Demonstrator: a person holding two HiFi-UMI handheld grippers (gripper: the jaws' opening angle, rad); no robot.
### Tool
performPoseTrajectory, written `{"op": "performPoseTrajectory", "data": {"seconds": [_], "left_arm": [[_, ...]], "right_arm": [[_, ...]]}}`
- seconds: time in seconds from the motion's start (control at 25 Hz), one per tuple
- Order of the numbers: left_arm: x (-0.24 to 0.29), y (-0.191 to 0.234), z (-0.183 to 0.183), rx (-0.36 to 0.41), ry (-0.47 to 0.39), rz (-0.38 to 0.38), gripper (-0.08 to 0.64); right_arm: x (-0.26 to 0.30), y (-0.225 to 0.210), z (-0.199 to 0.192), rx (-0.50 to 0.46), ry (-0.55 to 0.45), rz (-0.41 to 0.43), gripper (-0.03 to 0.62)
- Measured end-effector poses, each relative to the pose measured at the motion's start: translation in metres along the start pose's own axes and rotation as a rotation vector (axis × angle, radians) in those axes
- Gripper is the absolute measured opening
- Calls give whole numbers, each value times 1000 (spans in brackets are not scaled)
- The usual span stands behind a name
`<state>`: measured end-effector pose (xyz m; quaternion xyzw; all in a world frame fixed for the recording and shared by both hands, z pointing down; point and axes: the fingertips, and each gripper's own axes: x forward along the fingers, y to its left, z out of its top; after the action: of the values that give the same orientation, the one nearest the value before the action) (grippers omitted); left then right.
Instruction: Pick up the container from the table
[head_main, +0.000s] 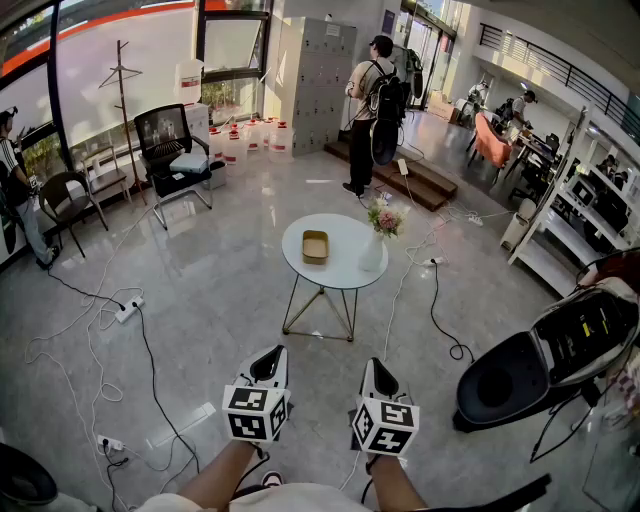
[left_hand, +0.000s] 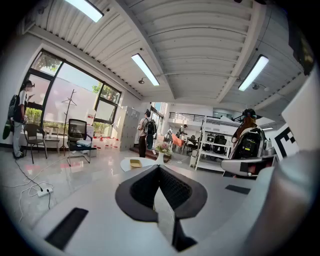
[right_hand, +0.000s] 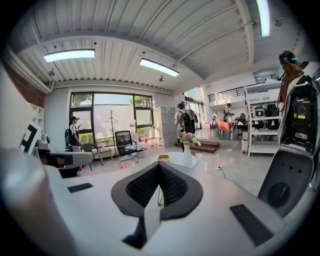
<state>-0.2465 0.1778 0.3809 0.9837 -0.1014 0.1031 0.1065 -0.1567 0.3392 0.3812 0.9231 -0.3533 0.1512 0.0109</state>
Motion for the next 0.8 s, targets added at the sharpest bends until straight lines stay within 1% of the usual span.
{"op": "performPoseTrajectory", "data": {"seconds": [0.28,0.44,0.8], "left_arm": [[-2,3,-6,-9,9,-5,17],[0,6,-5,-18,11,-11,17],[4,31,4,-25,18,-24,17]], "right_arm": [[-1,3,-9,6,21,5,25],[4,4,-15,48,49,15,25],[16,21,3,48,24,-16,25]]}}
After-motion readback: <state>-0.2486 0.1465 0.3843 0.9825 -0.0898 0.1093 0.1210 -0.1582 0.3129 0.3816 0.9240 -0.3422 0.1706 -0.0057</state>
